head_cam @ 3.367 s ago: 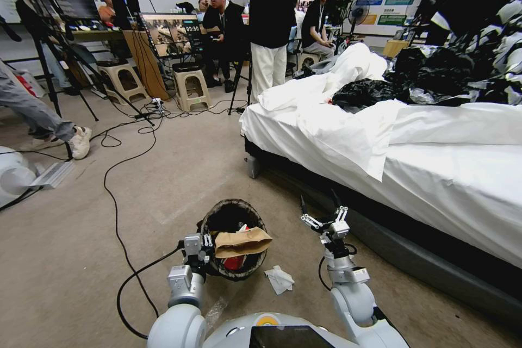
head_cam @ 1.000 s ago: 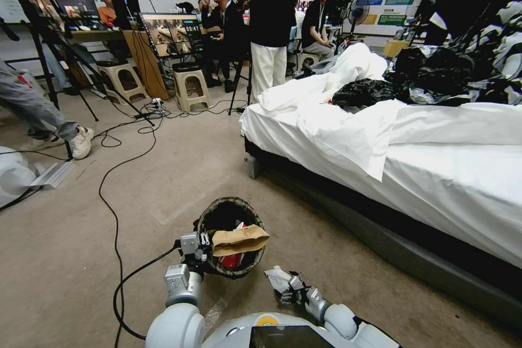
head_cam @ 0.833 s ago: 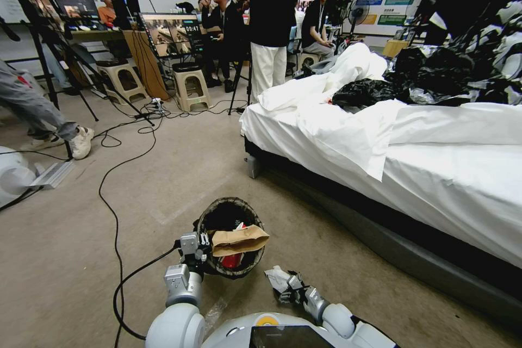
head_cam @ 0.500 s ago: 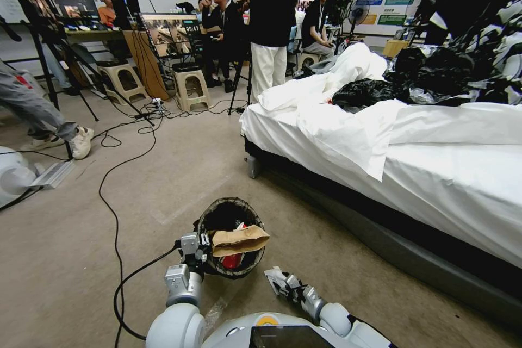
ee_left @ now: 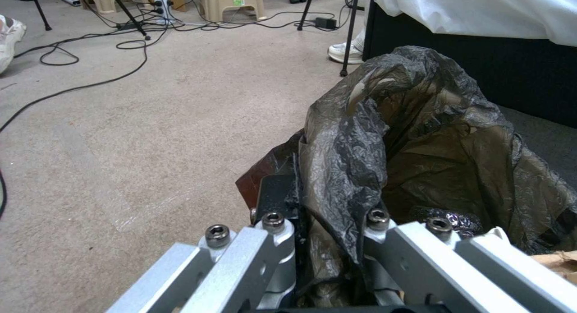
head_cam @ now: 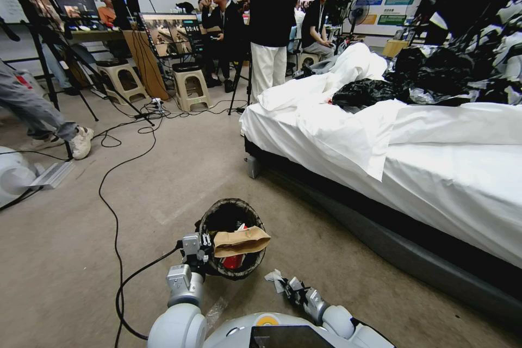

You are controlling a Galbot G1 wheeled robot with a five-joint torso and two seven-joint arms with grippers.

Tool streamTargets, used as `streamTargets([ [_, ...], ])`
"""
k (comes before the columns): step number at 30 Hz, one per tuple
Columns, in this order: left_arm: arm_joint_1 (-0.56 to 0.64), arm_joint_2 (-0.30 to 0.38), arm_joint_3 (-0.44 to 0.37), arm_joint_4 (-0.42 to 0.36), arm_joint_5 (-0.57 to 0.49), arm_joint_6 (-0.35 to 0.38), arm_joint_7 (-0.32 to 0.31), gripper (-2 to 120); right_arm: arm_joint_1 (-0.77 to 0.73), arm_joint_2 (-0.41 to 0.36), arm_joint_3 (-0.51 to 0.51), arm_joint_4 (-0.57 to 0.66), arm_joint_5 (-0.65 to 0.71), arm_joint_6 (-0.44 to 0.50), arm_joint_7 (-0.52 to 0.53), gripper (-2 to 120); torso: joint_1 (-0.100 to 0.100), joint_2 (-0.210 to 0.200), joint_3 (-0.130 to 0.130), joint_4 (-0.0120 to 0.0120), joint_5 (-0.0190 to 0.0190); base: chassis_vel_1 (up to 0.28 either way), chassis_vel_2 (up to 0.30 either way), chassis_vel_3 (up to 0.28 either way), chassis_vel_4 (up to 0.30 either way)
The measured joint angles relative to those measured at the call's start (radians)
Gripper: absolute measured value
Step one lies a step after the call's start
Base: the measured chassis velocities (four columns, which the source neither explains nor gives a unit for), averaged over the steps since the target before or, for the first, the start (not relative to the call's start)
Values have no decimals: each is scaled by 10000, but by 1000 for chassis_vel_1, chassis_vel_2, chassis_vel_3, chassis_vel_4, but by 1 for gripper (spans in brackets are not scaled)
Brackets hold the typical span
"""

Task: Pick up the trash bin, then pick up the garbage from the floor and place it into the trash bin.

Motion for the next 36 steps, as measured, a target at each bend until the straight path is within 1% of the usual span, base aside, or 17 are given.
streamTargets([
  [7, -53, 6, -10, 30, -36, 21, -1, 6, 26, 97, 261, 57, -98, 301, -6, 0, 0, 0, 0, 0, -1, 0, 0, 0, 0],
  [10, -73, 28, -17, 65, -43, 23, 0, 6, -140, 231, 738, 426, -165, 611, 67, 0, 0, 0, 0, -1, 1, 0, 0, 0, 0],
  [11, -73, 28, -17, 65, -43, 23, 0, 6, -140, 231, 738, 426, -165, 611, 67, 0, 0, 0, 0, -1, 1, 0, 0, 0, 0],
  [14, -72, 46, -39, 84, -72, 24, 0, 6, -347, 448, 1366, 1019, 37, 749, 303, 0, 0, 0, 0, 0, 0, 0, 0, 0, 0],
  [15, -72, 46, -39, 84, -72, 24, 0, 6, -347, 448, 1366, 1019, 37, 749, 303, 0, 0, 0, 0, 0, 0, 0, 0, 0, 0],
  [17, -65, 64, -57, 84, -100, 24, 0, 6, -468, 576, 1789, 1633, 325, 866, 553, 0, 0, 0, 1, 1, -1, 0, 0, 0, 0],
  [18, -64, 78, -67, 81, -112, 24, 0, 6, -537, 602, 1993, 2159, 492, 931, 705, 0, 0, 0, 0, 0, 0, 0, 0, 0, 0],
  [20, -64, 80, -70, 80, -114, 24, 0, 6, -554, 603, 2042, 2324, 546, 942, 738, 0, 0, 0, 1, 0, 0, 0, 0, 0, 0],
  [22, -54, 87, -73, 76, -129, 21, -3, 6, -653, 615, 2256, 3466, 980, 951, 1010, 0, 0, 0, 0, 1, -2, 0, 0, 0, 0],
  [23, -54, 87, -73, 76, -129, 21, -3, 6, -653, 615, 2256, 3466, 980, 951, 1010, 0, 0, 0, 0, 1, -2, 0, 0, 0, 0],
  [26, 29, 106, -14, 73, -136, -3, -7, 6, -601, 785, 2357, 5246, 1658, 854, 1332, 0, 0, 0, 1, 0, -1, 0, 0, 0, 0],
  [27, 29, 106, -14, 73, -136, -3, -7, 6, -601, 785, 2357, 5246, 1658, 854, 1332, 0, 0, 0, 1, 0, -1, 0, 0, 0, 0],
  [30, 104, 125, 6, 68, -131, -11, -20, 6, -256, 781, 2495, 6475, 2035, 940, 1173, 0, 0, 0, 1, 1, -1, 0, 0, 0, 0],
  [31, 104, 125, 6, 68, -131, -11, -20, 6, -256, 781, 2495, 6475, 2035, 940, 1173, 0, 0, 0, 1, 1, -1, 0, 0, 0, 0],
  [34, 127, 131, 13, 25, -107, -12, -52, 6, 13, 442, 2501, 7713, 2505, 1128, 564, 0, 0, 0, 0, 1, -1, 0, 0, 0, 0],
  [35, 127, 131, 13, 25, -107, -12, -52, 6, 13, 442, 2501, 7713, 2505, 1128, 564, 0, 0, 0, 0, 1, -1, 0, 0, 0, 0],
  [36, 131, 129, 11, 23, -100, -11, -59, 6, 56, 364, 2493, 8021, 2602, 1187, 373, 0, 0, 0, 0, 0, -1, 0, 0, 0, 0],
])
